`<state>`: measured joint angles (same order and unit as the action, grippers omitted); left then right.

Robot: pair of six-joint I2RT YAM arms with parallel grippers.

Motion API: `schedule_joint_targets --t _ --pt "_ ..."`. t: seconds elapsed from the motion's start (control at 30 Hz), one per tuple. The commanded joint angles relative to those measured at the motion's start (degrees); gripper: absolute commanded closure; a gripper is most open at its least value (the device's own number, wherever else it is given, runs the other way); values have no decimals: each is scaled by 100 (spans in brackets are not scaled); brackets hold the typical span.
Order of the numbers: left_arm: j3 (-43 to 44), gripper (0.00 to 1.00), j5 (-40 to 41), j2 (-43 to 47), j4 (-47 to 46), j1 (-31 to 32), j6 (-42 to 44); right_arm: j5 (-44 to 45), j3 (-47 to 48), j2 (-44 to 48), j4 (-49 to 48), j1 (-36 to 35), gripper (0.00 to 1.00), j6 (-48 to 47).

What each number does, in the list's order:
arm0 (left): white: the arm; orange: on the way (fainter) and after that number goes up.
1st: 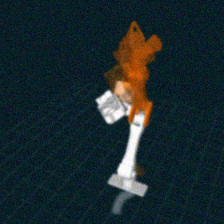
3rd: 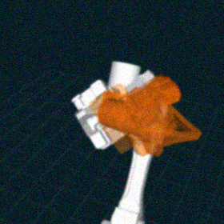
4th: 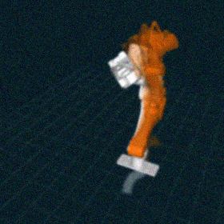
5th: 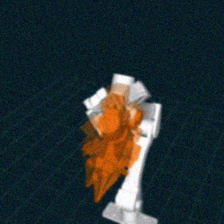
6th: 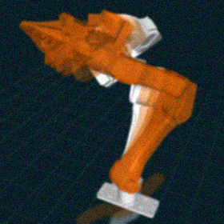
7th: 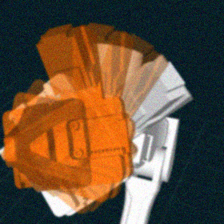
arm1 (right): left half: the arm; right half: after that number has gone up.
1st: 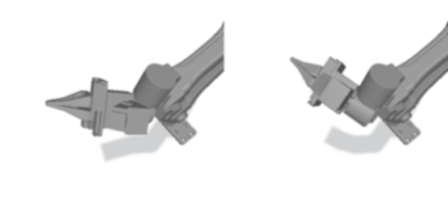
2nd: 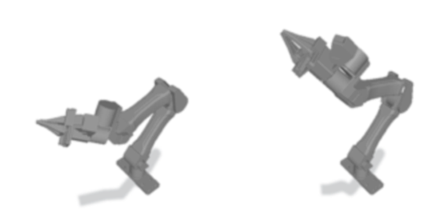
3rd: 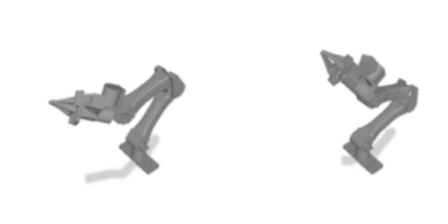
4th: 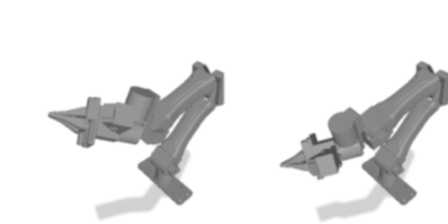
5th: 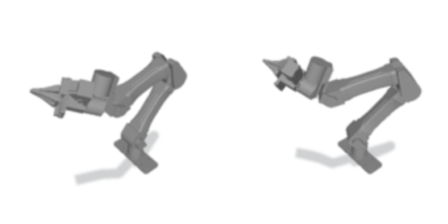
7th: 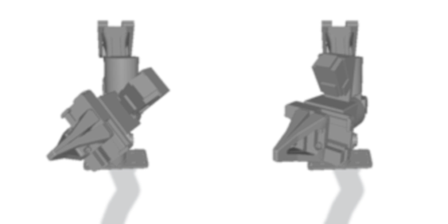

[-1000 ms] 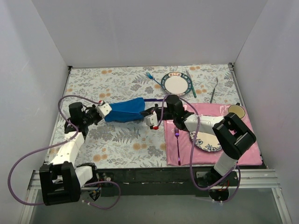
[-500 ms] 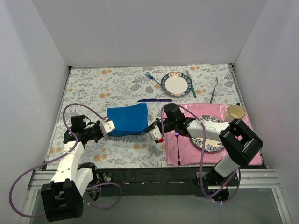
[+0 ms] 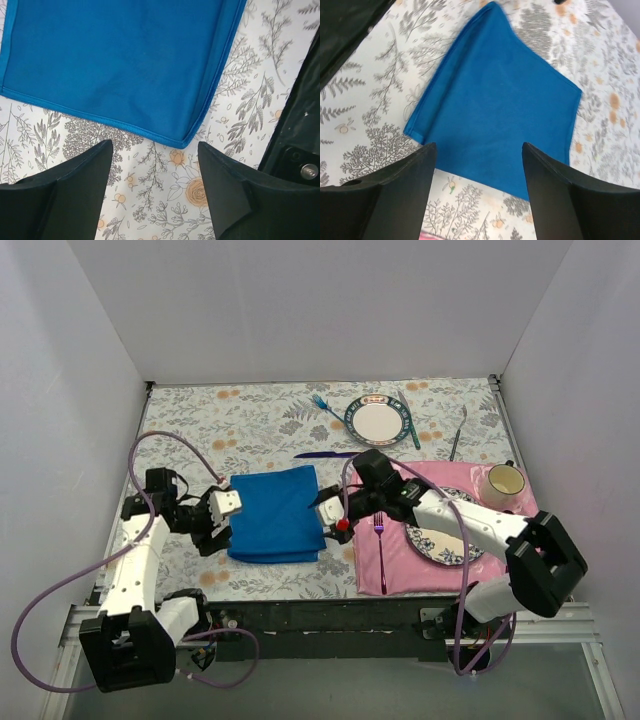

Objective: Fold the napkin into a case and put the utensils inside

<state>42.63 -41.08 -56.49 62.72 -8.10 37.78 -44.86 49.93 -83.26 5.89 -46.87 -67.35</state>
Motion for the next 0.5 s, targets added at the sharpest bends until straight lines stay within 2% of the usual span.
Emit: schedule_joint_targets --t 0.0,0.03,0.1,0.2,0.27,0.33,0.47 --pt "500 31 -585 -327 339 -25 -638 82 535 460 599 275 27 2372" --pt "544 31 -664 -397 -132 -16 -1241 335 561 443 458 327 29 2776" --pt "562 32 -638 -573 -636 36 -1824 390 701 225 465 547 39 3777" --pt "545 36 -674 -697 -848 247 -1677 399 1114 -215 929 775 52 4622" --pt "344 39 -200 -653 -1313 729 -2046 364 1177 -348 1001 925 54 5011" --pt "167 42 90 -565 -1525 1395 -2038 286 1089 -401 984 1022 57 5493" --pt "-404 45 626 -337 -1964 1855 -2108 294 799 -366 966 1092 59 6067"
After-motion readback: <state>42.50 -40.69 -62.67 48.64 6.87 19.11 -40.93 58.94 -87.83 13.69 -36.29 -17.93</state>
